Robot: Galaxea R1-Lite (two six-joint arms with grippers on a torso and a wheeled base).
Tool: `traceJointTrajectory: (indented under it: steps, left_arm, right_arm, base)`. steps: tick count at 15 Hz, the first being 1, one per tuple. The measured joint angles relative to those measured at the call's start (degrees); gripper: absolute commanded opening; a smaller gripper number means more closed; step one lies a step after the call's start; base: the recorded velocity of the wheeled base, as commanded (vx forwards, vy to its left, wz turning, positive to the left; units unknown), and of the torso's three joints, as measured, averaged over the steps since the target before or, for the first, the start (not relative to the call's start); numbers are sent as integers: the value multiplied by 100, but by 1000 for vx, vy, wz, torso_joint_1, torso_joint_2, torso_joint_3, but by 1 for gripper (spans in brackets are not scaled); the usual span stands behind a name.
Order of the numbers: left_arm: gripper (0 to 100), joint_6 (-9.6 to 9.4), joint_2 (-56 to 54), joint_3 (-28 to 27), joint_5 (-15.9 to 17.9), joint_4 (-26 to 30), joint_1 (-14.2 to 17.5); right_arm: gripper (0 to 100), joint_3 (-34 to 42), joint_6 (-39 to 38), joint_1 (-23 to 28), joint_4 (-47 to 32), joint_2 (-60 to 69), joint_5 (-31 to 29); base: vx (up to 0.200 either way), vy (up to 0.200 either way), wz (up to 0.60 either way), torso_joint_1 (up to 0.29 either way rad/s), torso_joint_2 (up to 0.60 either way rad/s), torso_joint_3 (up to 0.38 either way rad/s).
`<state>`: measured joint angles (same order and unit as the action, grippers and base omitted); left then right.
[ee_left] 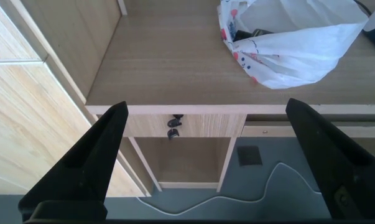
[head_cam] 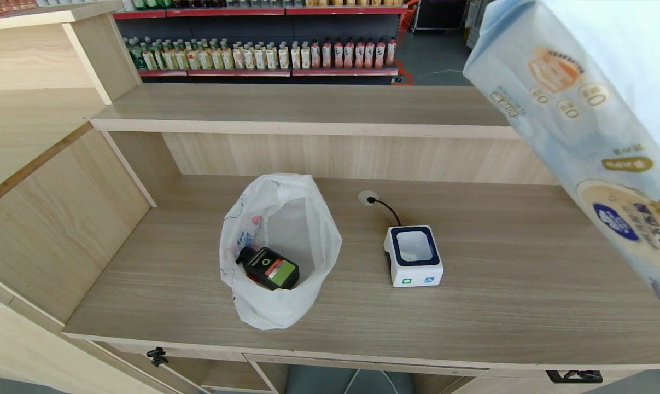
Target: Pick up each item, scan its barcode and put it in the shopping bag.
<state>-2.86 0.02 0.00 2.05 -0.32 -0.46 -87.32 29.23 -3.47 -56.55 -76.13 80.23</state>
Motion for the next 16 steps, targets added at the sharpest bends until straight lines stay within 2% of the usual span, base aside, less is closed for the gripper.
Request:
traceJointTrajectory:
  steps: [3, 5, 7, 8, 11, 16]
  left_arm:
    - [100, -2, 0, 0, 0, -1, 5]
    - [100, 0, 0, 0, 2, -1, 2]
    - [100, 0, 0, 0, 0, 0, 0]
    - [100, 2, 0, 0, 2, -1, 0]
    - [100, 2, 0, 0, 2, 0, 2]
    - [100, -2, 0, 0, 2, -1, 2]
  right_arm:
    - [0, 144, 95, -333, 9, 151, -293]
    - [0, 469, 681, -611, 33, 332, -750]
    - [0, 920, 1851, -785, 22, 469, -1026]
    - [0, 1081, 2016, -923, 17, 522, -1185]
    - [0, 1246, 2085, -1162, 34, 610, -1298]
    - [0, 1040, 2074, -1201, 41, 573, -1295]
  base:
    - [0, 0, 0, 0, 0, 0]
    - [0, 0, 0, 0, 0, 0]
    - [0, 0, 0, 0, 0, 0]
    - [0, 0, 0, 0, 0, 0]
    - [0, 0, 0, 0, 0, 0]
    - [0, 0, 0, 0, 0, 0]
